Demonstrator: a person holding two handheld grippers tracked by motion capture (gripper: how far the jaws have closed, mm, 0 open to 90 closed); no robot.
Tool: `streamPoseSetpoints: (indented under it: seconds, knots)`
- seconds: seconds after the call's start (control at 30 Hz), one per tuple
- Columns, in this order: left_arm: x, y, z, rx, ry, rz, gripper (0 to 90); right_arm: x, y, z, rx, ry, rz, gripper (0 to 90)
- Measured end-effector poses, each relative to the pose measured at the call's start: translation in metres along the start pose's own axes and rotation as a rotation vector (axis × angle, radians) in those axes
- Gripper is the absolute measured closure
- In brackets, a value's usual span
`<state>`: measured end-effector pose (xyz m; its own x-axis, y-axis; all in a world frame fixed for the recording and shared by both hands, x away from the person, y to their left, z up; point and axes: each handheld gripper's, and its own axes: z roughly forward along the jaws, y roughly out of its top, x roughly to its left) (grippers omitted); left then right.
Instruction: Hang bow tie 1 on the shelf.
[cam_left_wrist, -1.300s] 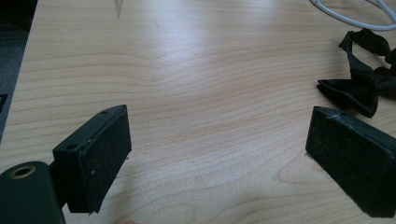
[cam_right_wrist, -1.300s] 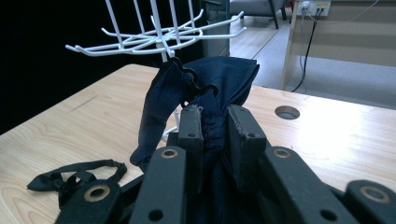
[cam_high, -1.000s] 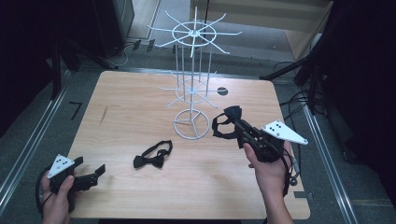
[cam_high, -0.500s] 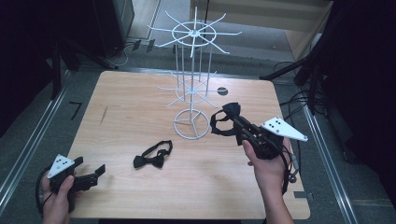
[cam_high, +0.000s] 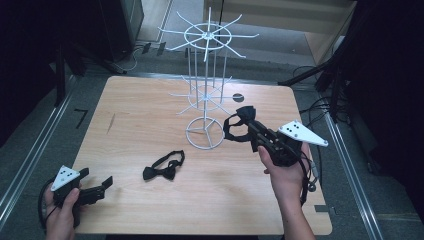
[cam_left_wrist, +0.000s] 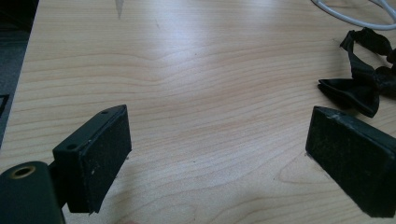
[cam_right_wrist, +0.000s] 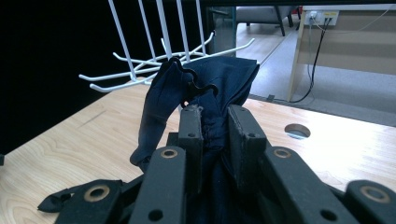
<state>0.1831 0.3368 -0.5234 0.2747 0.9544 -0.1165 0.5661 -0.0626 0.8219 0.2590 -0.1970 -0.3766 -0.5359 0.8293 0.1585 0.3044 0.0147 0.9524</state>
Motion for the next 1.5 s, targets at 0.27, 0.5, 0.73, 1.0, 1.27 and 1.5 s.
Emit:
streamPoseSetpoints:
  seconds: [0.27, 0.5, 0.73, 1.0, 1.27, 1.5]
  knots:
    - [0.000, 0.000, 0.000, -0.004, 0.000, -0.003, 7.4, 0.001, 0.002, 0.008, 0.006, -0.002, 0.002, 77.8]
    - [0.000, 0.000, 0.000, -0.003, -0.001, -0.003, 7.3, -0.001, 0.001, 0.016, 0.017, -0.012, -0.001, 77.8]
    - [0.000, 0.000, 0.000, -0.003, -0.001, -0.002, 7.4, -0.004, 0.000, 0.020, 0.025, -0.022, 0.004, 77.8]
    - [0.000, 0.000, 0.000, -0.001, -0.001, 0.001, 7.4, -0.010, -0.004, 0.025, 0.040, -0.025, 0.020, 77.8]
    - [0.000, 0.000, 0.000, -0.001, -0.001, -0.001, 7.4, -0.017, -0.012, 0.032, 0.056, -0.024, 0.052, 77.8]
    - [0.000, 0.000, 0.000, -0.001, 0.000, 0.002, 7.3, -0.022, -0.017, 0.038, 0.063, -0.010, 0.084, 77.8]
